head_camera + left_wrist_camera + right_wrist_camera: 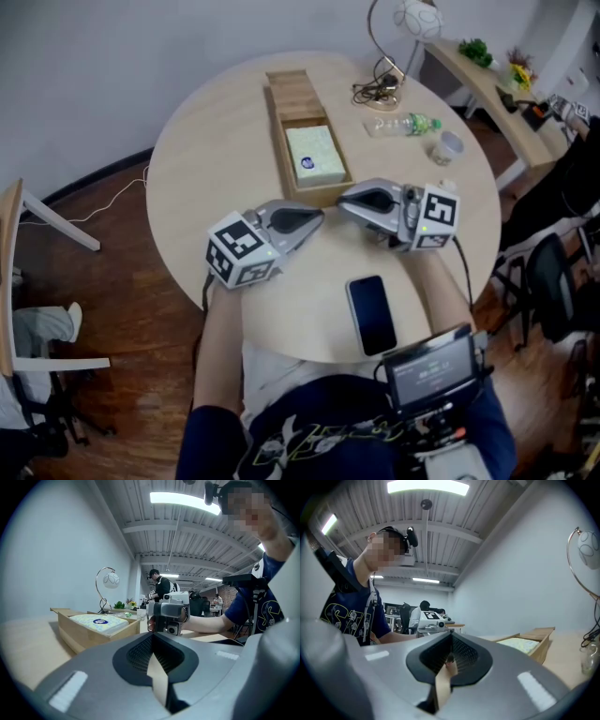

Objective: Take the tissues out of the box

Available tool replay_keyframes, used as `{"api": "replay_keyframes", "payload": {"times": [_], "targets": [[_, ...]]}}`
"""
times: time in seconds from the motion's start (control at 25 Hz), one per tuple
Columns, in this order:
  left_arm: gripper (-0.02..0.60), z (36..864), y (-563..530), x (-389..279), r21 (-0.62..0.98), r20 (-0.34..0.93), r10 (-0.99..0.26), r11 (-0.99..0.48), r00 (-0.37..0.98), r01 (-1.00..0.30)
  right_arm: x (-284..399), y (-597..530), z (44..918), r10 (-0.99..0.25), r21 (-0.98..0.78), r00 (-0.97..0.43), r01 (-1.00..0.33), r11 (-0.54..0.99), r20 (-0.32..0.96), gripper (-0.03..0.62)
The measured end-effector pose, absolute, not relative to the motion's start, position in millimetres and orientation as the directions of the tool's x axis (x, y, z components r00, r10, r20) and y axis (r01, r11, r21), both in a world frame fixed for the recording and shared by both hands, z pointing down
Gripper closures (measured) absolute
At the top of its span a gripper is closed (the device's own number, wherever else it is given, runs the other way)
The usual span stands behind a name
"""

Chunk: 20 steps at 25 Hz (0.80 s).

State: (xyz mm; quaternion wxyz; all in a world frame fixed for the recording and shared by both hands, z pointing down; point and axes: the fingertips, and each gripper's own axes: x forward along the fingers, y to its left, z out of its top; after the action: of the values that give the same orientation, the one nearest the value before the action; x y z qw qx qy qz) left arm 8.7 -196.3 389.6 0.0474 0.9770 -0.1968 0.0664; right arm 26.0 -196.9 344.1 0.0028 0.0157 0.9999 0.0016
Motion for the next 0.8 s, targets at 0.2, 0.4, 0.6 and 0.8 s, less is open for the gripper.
{"api": "replay_keyframes", "payload": {"times": [0.2, 0.4, 0.6, 0.8], "targets": [[0.577, 389.9, -196.3, 9.9, 0.068, 0.15, -0.375, -0.919, 0.915, -0.387, 29.2, -196.5, 341.9, 0.048, -0.026, -0.999, 0.048, 0.998, -0.014, 0.526], [0.577, 389.6, -196.6, 8.4, 0.068, 0.15, -0.375, -0.919, 0.915, -0.388, 26.3, -192.3, 337.9, 0.055, -0.004, -0.998, 0.055, 0.998, -0.006, 0.523], [0.577, 388.7, -196.7, 8.5, 0.067, 0.147, -0.377, -0.918, 0.914, -0.39, 26.4, -190.3, 334.8, 0.051, 0.025, -0.999, 0.051, 0.998, -0.002, 0.499], [0.577, 389.7, -196.9, 9.1, 0.07, 0.148, -0.372, -0.92, 0.916, -0.385, 25.8, -193.2, 337.6, 0.033, 0.029, -0.999, 0.033, 0.999, 0.007, 0.476]]}}
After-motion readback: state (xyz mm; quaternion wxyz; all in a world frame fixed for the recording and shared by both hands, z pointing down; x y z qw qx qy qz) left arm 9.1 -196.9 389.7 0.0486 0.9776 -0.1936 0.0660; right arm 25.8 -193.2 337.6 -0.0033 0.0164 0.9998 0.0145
